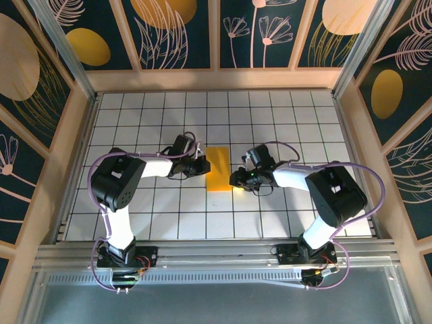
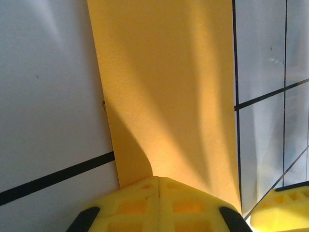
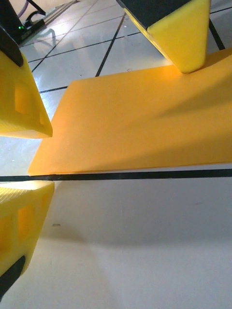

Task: Fold a paper plane with a square sheet of paper (fold left side to right side)
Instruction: Fold the triangle a second time at the center of the table.

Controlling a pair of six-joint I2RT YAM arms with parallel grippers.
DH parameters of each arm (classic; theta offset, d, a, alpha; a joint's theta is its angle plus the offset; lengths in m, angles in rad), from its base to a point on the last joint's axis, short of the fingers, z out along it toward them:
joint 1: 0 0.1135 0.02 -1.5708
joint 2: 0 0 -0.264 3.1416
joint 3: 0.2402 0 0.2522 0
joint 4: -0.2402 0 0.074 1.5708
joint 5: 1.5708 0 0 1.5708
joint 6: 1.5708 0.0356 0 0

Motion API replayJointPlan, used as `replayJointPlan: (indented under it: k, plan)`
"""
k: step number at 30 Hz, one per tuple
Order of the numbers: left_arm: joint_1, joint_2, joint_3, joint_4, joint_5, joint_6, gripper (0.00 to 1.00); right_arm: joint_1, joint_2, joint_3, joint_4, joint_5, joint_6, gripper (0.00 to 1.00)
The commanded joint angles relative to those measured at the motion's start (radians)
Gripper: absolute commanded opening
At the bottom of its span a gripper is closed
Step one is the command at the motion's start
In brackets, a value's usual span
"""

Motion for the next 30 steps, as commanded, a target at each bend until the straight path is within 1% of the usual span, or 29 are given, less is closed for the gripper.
replayJointPlan:
  k: [1, 13, 18, 23, 30]
  plan:
    - [-0.015, 0.047, -0.003, -0.064, -0.017, 0.02, 0.02, 0.009, 0.02, -0.008, 0.027, -0.04, 0.025, 0.29]
    - [-0.015, 0.044, 0.002, -0.068, -0.018, 0.022, 0.02, 0.032, 0.057, 0.025, -0.005, -0.008, 0.02, 0.3]
    - [-0.015, 0.044, 0.006, -0.07, -0.019, 0.024, 0.02, 0.032, 0.049, 0.013, 0.083, -0.061, 0.059, 0.29]
    - [-0.016, 0.043, 0.005, -0.07, -0.017, 0.025, 0.02, 0.027, 0.043, 0.025, 0.099, -0.051, 0.069, 0.29]
    - [-0.015, 0.04, 0.003, -0.067, -0.016, 0.027, 0.02, 0.009, 0.067, 0.035, 0.157, -0.068, 0.081, 0.32]
